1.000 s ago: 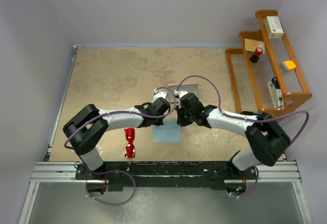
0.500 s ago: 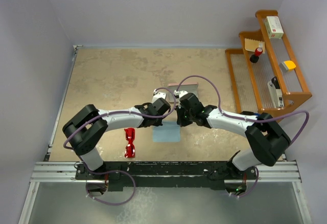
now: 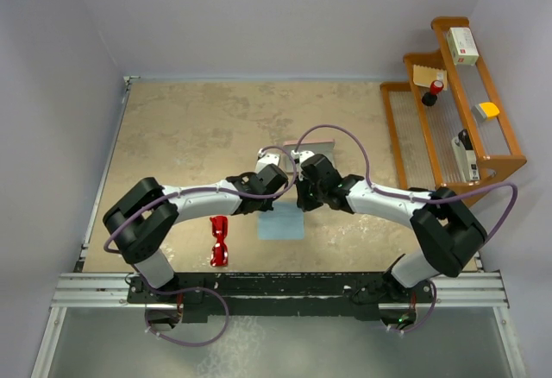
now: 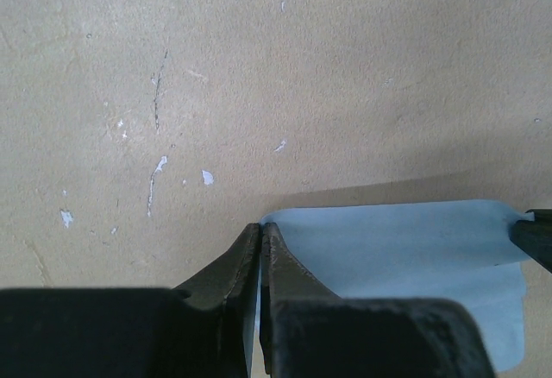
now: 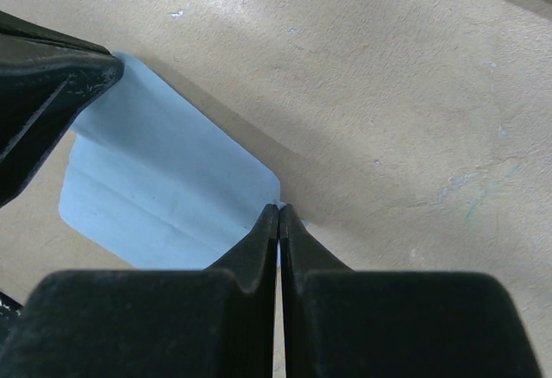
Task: Organize the sunglasses
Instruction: Fold the glasses cleaning cloth at the center of the board.
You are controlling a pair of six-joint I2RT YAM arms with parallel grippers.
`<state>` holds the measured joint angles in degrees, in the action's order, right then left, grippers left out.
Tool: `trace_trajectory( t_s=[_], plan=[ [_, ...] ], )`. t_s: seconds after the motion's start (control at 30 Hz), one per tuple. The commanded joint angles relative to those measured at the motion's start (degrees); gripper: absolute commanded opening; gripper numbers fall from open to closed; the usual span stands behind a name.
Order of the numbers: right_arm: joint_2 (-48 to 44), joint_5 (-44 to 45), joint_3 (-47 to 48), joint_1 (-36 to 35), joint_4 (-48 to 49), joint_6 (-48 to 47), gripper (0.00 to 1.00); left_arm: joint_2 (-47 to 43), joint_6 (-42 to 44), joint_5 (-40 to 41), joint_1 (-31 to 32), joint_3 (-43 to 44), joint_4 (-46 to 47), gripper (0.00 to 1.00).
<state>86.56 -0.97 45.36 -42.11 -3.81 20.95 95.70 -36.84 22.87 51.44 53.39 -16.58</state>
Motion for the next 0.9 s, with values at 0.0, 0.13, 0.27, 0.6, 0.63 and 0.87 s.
trace_trajectory(
  t_s=[0.0, 0.13, 0.27, 0.6, 0.63, 0.87],
  plan=[
    [0.14, 0.66, 3.00, -0.33, 0.54, -1.43, 0.00, -2.93, -0.05, 2.01, 0.11, 2.66, -0.31, 0.00],
    [0.04, 0.88, 3.15, -0.34, 0.23, -2.27, 0.00, -3.21, 0.43, 3.22, 0.06, 2.70, -0.75, 0.00],
    [0.01, 0.61, 3.17, -0.33, -0.07, -2.40, 0.00, -2.88, 0.34, 2.83, 0.04, 2.97, -0.83, 0.00],
    [0.87, 0.31, 3.12, -0.23, 1.57, -1.85, 0.00, -2.87, -0.32, 2.56, 0.01, 1.93, 0.79, 0.00],
    [1.15, 0.23, 3.49, -0.32, 1.53, -1.99, 0.00, -3.00, -0.40, 2.86, 0.06, 1.96, 0.77, 0.00],
    [3.05, -0.16, 5.00, -0.25, 1.62, -2.49, 0.00, -2.69, -0.16, 3.23, 0.06, 1.85, 1.07, 0.00]
  ],
)
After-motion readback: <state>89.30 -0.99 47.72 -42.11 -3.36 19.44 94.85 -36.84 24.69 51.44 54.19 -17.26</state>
